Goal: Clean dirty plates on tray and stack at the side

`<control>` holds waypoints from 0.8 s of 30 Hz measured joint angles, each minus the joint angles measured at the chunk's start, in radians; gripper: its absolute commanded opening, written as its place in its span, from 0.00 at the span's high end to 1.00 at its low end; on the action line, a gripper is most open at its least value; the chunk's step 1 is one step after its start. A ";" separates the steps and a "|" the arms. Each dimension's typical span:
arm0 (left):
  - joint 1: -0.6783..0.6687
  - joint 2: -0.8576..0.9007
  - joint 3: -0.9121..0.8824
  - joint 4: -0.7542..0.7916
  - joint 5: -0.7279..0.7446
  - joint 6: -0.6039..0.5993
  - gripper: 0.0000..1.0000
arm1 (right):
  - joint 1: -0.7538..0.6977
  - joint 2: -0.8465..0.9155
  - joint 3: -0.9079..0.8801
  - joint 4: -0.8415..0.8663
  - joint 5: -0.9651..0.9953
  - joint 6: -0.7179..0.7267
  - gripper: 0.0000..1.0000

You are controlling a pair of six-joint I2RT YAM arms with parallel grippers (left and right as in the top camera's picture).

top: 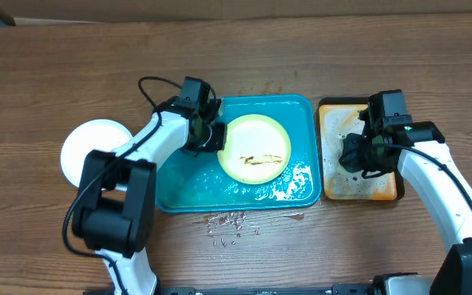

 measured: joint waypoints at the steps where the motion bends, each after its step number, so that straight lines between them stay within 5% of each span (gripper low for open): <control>1: 0.003 -0.029 -0.011 -0.050 -0.024 -0.004 0.96 | 0.000 0.000 0.000 0.016 0.000 0.000 0.96; 11: 0.004 -0.198 -0.015 -0.340 -0.090 -0.017 0.96 | 0.000 0.070 0.000 0.049 0.004 0.000 0.96; 24: -0.003 -0.196 -0.016 -0.370 -0.101 -0.037 0.96 | 0.000 0.288 0.003 0.157 0.014 0.000 0.96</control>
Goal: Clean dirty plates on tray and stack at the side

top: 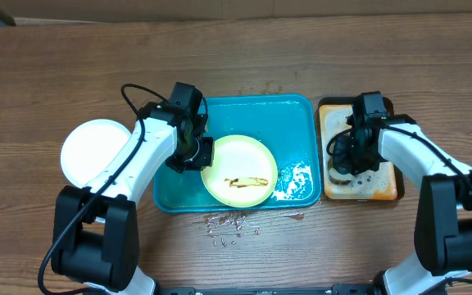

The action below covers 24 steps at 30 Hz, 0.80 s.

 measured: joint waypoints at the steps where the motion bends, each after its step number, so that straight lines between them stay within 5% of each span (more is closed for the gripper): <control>1: -0.003 0.000 0.000 0.000 0.000 0.000 0.96 | 0.000 0.000 0.000 0.014 0.000 -0.001 0.96; 12: -0.040 0.000 0.000 -0.006 -0.007 0.000 0.96 | 0.000 0.011 0.167 -0.169 -0.018 0.000 0.96; 24: -0.040 0.000 0.000 0.019 -0.045 -0.006 0.96 | 0.001 -0.167 0.203 -0.260 -0.140 -0.080 0.96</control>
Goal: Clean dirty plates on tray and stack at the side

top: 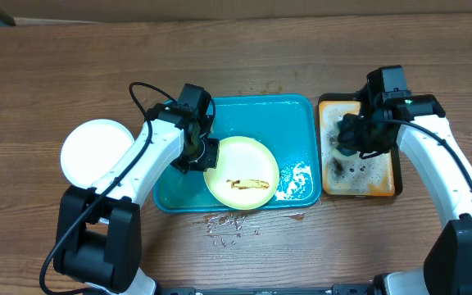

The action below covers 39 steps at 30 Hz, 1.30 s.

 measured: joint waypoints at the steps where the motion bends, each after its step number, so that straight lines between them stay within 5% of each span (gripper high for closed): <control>1: 0.000 0.000 0.000 0.004 -0.002 -0.002 0.96 | 0.002 0.000 0.000 0.000 -0.032 -0.021 0.96; 12: -0.006 0.096 0.000 0.023 -0.002 -0.040 0.96 | 0.214 0.000 -0.077 0.134 -0.276 -0.098 0.96; 21: -0.032 0.135 0.000 0.045 0.006 -0.047 0.96 | 0.437 0.014 -0.133 0.331 -0.253 0.061 0.96; 39: -0.032 0.135 0.000 0.045 0.009 -0.066 0.96 | 0.585 0.185 -0.134 0.472 -0.188 0.293 0.96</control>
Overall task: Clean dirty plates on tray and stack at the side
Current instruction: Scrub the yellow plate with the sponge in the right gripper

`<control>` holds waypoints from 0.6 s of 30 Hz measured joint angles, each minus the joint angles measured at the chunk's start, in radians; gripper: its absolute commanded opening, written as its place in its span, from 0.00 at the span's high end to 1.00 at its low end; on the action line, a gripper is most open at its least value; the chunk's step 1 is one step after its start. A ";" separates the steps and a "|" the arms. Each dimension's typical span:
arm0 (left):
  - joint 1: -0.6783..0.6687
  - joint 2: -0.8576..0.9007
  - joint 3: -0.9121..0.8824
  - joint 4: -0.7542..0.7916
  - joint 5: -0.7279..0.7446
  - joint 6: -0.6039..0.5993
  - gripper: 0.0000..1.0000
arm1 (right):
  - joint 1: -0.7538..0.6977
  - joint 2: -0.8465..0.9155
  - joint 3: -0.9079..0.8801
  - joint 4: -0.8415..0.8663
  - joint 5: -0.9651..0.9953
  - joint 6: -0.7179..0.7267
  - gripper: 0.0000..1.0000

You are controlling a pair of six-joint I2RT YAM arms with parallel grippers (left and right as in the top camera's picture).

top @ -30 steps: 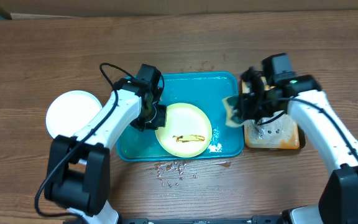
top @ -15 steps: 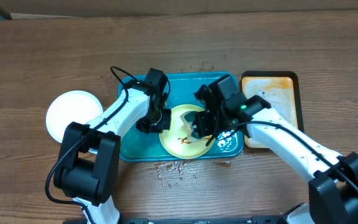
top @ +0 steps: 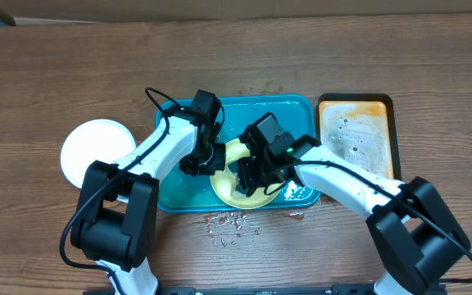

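A pale yellow plate (top: 256, 195) lies in the front part of the teal tray (top: 260, 105), mostly covered by the two arms. At the plate's left rim my left gripper (top: 210, 161) is shut on its edge. My right gripper (top: 247, 175) reaches in from the right and is down over the middle of the plate, shut on a dark sponge (top: 244, 172). The food streak on the plate is hidden under it. A clean white plate (top: 95, 152) sits on the table left of the tray.
An orange tray (top: 356, 139) with suds and dark specks stands right of the teal tray. Foam (top: 301, 190) lies in the teal tray's front right corner. Crumbs and droplets (top: 228, 223) are scattered on the wood in front of the tray.
My right gripper has moved with the dark sponge from the orange tray to the yellow plate. The orange tray now holds no sponge. The left gripper still holds the plate's left rim.
At first the yellow plate lay at the tray's back middle, my left gripper on its left rim, the right gripper holding the sponge in the orange tray. The plate then stood nearer the front. The sponge stayed in the orange tray, and now it is over the plate.
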 measured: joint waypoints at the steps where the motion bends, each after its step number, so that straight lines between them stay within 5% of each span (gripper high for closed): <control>1: 0.000 0.000 0.000 0.000 0.000 0.000 0.96 | 0.005 0.000 -0.001 0.005 0.001 0.013 0.96; 18: 0.000 0.000 0.000 0.000 0.000 -0.003 0.96 | 0.064 0.011 -0.001 0.057 0.004 0.051 0.96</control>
